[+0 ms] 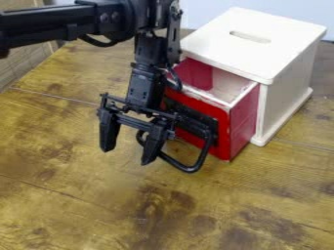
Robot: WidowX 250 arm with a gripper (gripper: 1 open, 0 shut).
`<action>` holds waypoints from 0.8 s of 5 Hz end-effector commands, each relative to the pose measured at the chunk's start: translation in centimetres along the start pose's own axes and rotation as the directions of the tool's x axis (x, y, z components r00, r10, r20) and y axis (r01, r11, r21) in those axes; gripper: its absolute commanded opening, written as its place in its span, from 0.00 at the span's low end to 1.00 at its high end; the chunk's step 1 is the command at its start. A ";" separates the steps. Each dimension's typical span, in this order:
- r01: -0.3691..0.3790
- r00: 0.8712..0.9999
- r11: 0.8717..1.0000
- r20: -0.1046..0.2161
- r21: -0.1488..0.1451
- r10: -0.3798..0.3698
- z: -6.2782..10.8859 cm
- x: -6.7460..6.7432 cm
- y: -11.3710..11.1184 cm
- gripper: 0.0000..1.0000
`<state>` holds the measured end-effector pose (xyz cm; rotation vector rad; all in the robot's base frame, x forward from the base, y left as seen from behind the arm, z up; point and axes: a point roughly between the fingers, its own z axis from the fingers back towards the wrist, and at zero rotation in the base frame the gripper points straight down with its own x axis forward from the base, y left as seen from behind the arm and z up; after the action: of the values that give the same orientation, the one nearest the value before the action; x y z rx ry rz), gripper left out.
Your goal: Close the drawer
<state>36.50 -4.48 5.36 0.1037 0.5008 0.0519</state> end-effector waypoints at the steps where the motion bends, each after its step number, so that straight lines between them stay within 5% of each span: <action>1: -0.004 1.000 0.999 -0.031 0.051 0.005 -4.6 1.3 -5.6 1.00; 4: 0.004 0.997 0.998 -0.076 0.055 0.001 -4.8 -0.2 -7.1 1.00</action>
<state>35.60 -4.91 4.85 0.0965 0.5486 0.0928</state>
